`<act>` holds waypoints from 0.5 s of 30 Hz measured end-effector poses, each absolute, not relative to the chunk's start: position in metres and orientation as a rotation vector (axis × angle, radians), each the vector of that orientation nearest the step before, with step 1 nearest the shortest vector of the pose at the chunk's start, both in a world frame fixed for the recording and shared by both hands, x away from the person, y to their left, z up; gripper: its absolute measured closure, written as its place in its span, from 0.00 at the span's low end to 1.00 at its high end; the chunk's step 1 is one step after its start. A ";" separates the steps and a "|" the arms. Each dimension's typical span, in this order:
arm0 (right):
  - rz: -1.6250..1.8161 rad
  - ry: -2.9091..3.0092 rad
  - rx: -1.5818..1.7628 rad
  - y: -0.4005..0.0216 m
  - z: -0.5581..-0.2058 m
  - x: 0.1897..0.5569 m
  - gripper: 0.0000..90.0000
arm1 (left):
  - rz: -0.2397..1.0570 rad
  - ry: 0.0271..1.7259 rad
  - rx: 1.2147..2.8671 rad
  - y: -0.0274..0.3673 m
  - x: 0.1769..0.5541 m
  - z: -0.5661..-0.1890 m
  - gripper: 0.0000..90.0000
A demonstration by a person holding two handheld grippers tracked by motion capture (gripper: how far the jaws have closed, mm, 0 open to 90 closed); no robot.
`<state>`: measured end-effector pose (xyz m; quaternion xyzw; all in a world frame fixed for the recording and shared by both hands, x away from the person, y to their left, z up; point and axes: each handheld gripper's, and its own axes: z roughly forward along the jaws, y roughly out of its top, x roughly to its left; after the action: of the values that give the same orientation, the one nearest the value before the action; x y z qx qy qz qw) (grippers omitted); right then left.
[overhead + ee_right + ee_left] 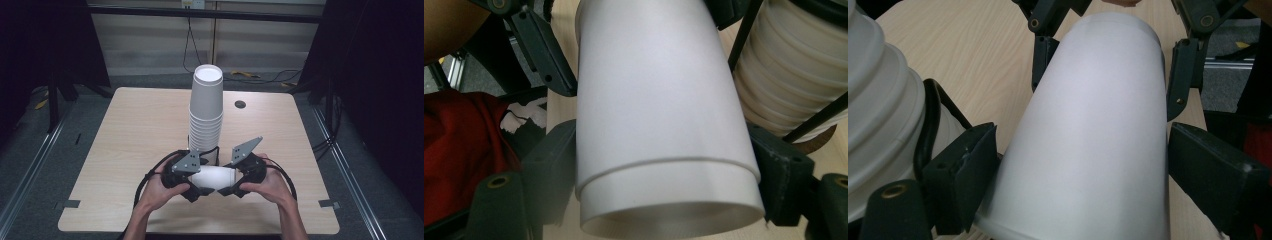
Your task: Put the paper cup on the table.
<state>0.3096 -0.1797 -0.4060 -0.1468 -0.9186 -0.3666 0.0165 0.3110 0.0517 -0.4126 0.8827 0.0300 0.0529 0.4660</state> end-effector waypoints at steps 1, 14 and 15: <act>-1.134 -2.861 -0.459 -0.180 -0.406 0.309 0.26 | 0.127 0.078 2.159 0.052 0.311 -0.412 0.16; -1.186 -2.840 -0.545 -0.195 -0.409 0.308 0.27 | 0.151 0.141 2.061 0.063 0.311 -0.408 0.17; -1.188 -2.836 -0.549 -0.196 -0.409 0.308 0.27 | 0.150 0.145 2.050 0.065 0.310 -0.408 0.17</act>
<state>0.3081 -0.1961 -0.4091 -0.1759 -0.9079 -0.3803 0.0089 0.3105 0.0646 -0.4081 0.8532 0.0602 0.0622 0.5144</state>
